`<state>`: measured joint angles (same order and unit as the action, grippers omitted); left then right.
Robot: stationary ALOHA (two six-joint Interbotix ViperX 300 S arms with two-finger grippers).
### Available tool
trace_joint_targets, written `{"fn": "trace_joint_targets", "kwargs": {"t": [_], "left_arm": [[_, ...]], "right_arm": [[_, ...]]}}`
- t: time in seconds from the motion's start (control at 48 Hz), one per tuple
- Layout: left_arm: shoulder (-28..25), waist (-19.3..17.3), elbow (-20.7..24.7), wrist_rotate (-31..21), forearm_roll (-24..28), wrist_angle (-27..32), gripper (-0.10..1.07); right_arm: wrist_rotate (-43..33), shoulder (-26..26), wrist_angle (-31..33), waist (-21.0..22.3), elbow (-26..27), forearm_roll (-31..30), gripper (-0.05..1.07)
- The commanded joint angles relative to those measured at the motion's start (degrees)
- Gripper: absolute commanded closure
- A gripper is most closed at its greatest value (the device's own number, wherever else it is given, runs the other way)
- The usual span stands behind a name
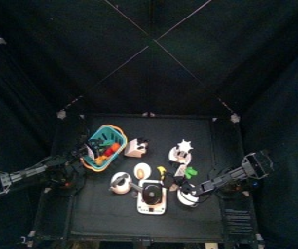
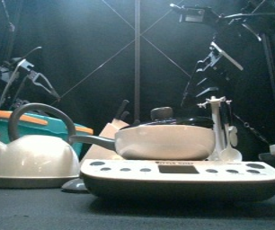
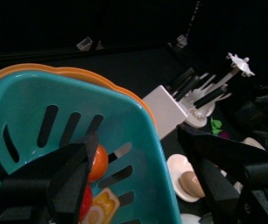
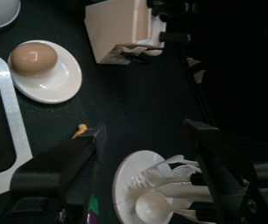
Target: Grab pot lid and place onto table left of stove
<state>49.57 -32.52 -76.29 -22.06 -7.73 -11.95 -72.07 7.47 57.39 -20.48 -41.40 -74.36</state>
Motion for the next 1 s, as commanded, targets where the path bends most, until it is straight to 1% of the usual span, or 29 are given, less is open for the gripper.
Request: {"fn": "trace_joint_targets", "kwargs": {"t": [0.0, 0.104, 0.188, 0.292, 0.312, 0.438, 0.5, 0.521, 0.562, 0.646, 0.75, 0.875, 0.979], "left_arm": [[0.0, 1.5, 1.8, 0.1, 1.2, -0.4, -0.05], [-0.1, 4.9, 2.5, 0.1, 4.3, -0.4, -0.05], [-0.1, 9.9, 3.7, 0.0, 7.7, -0.4, -0.05], [-0.1, 16.4, 5.1, 0.0, 11.6, -0.4, -0.05], [-0.3, 18.5, 5.4, 0.0, 12.7, -0.4, -0.05], [-1.3, 25.4, 6.8, -0.1, 16.2, -0.5, -0.05], [-2.3, 28.4, 7.1, 0.0, 17.4, -0.8, -0.05], [-3.0, 29.9, 7.2, 0.0, 18.0, -1.1, -0.05], [-4.1, 31.6, 7.3, 0.0, 19.0, -1.8, -0.05], [-6.9, 34.4, 7.7, 0.0, 20.3, -3.4, -0.05], [-10.9, 36.8, 8.8, 0.1, 21.7, -6.1, -0.05], [-15.8, 37.6, 10.3, 0.8, 24.1, -8.7, -0.05], [-18.1, 37.6, 11.3, 2.7, 25.6, -9.7, -0.05]], "right_arm": [[-0.3, 1.7, -0.5, -0.2, 1.1, 1.3, 0.03], [-0.3, 4.1, -3.3, -0.8, 1.3, 4.0, 0.04], [-0.4, 5.6, -7.2, -1.8, 1.3, 6.3, 0.04], [-0.5, 7.0, -13.5, -2.5, 1.1, 7.6, 0.05], [-0.7, 7.2, -14.6, -2.5, 1.1, 7.5, 0.05], [-3.5, 7.4, -20.5, -2.3, 1.0, 5.7, 0.05], [-6.2, 7.1, -24.0, -2.2, 0.8, 2.9, 0.05], [-6.9, 7.0, -25.1, -2.2, 0.7, 2.0, 0.05], [-8.8, 6.7, -27.2, -2.2, 0.7, 0.4, 0.05], [-13.2, 6.0, -30.9, -2.1, 0.7, -2.9, 0.05], [-18.3, 4.2, -33.7, -1.9, 0.7, -6.2, 0.05], [-24.0, 1.6, -35.3, -1.8, 1.1, -9.5, 0.05], [-27.7, 0.0, -35.4, -1.9, 1.6, -11.9, 0.05]]}}
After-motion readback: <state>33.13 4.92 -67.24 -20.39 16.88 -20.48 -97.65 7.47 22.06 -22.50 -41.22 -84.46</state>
